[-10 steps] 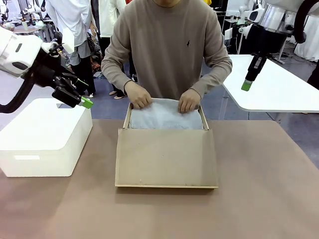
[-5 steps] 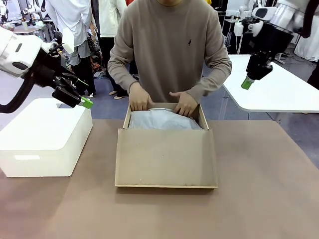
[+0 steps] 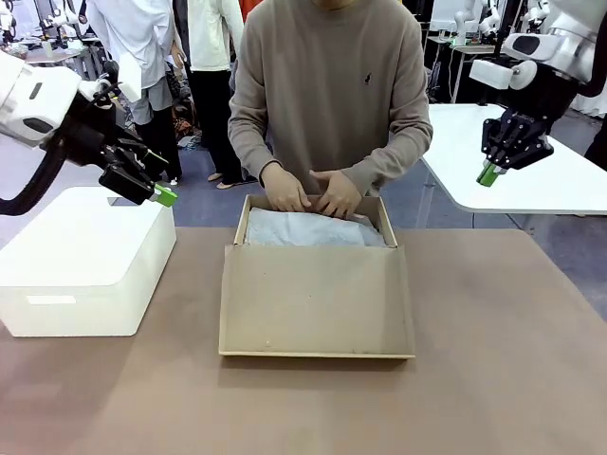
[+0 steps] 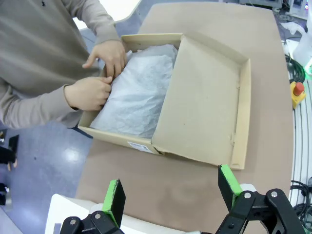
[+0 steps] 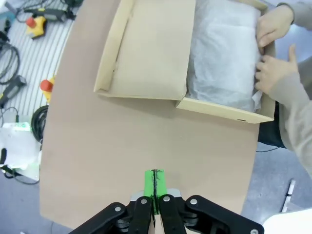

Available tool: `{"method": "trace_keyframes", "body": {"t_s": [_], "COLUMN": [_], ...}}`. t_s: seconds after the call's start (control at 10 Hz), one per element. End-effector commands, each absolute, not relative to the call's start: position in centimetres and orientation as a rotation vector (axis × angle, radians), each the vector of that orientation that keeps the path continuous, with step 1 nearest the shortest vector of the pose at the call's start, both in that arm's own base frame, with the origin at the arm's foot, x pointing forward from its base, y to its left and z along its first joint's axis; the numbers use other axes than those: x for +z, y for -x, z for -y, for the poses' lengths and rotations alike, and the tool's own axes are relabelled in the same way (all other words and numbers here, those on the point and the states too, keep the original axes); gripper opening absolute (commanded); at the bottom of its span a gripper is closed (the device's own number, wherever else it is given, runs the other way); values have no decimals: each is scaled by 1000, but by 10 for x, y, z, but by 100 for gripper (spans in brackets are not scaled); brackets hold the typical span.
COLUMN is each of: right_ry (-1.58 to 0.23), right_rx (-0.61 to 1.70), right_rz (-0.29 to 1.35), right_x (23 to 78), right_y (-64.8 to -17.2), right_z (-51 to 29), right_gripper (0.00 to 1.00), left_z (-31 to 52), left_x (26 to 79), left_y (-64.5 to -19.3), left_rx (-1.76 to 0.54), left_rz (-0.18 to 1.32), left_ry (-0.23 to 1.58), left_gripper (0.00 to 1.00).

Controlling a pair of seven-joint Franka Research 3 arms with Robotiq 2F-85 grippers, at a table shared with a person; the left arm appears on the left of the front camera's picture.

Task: Pack the shoes into the box.
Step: Close the Shoes Box.

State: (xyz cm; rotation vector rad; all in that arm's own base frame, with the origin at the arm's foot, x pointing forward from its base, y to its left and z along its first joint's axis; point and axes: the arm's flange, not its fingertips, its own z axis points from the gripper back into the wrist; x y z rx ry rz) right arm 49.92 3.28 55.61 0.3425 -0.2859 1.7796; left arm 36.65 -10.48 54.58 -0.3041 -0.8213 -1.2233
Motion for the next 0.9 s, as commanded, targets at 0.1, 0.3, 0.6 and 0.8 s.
{"method": "trace_keyframes", "body": {"t_s": [0.1, 0.3, 0.6, 0.8], "right_ry": [-399, -380, -380, -380], "right_rx": [1738, 1760, 1760, 1760], "right_rz": [364, 305, 305, 305], "right_x": [528, 541, 541, 541], "right_y": [-496, -498, -498, -498], "right_z": [-19, -23, -23, -23], "right_gripper": [0, 0, 0, 0], "left_z": [103, 103, 103, 103], "left_x": [545, 545, 545, 545], "left_y": [-368, -368, -368, -368], "left_rx": [-1240, -1240, -1240, -1240], "left_rz": [835, 835, 835, 835], "left_ry": [321, 321, 321, 321], "left_gripper": [100, 100, 100, 100]}}
